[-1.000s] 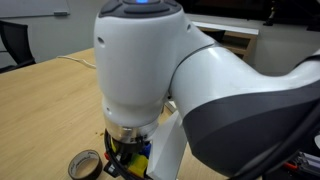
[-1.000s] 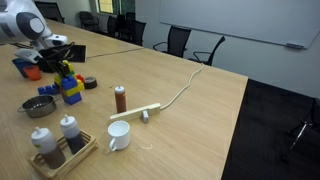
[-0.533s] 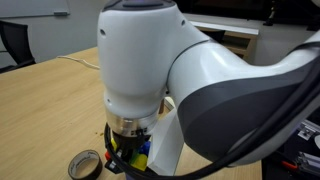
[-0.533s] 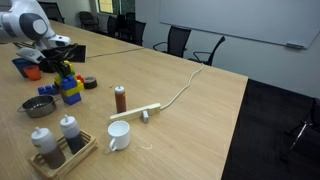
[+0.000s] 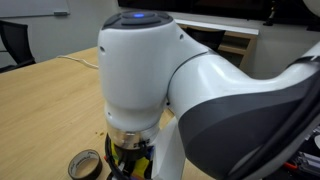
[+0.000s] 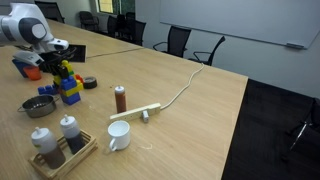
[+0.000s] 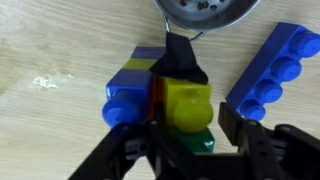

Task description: Stack the two stacks of building blocks together

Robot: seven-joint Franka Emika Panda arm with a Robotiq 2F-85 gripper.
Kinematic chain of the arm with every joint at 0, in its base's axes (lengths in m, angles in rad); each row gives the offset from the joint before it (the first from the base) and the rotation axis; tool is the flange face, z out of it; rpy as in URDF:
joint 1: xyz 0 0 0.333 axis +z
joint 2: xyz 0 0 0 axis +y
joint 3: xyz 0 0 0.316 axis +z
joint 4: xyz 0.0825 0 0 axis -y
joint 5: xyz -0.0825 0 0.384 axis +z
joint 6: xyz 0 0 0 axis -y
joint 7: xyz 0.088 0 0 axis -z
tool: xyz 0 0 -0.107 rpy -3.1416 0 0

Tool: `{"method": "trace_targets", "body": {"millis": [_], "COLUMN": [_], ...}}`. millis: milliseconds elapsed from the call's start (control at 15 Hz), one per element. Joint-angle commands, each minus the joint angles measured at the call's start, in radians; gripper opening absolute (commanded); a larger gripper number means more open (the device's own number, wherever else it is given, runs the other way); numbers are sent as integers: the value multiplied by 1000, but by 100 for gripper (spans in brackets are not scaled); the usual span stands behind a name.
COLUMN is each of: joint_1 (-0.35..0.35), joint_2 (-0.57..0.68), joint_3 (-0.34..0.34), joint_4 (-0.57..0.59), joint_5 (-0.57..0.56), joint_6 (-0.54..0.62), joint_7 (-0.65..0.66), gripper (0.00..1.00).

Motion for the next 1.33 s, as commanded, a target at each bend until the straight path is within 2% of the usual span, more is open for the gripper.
{"method": "trace_targets", "body": {"millis": [0,67,200,1267], "joint_1": [-21,-19,-16,-2], "joint_2": [23,23,26,17], "joint_3": [31,30,29,17], "joint_4": [19,19,22,39], "joint_5": [40,42,43,26], "joint_6": [3,5,5,22], "joint_7": [-50,-53,-56,-69], "gripper": [90,97,100,100]}}
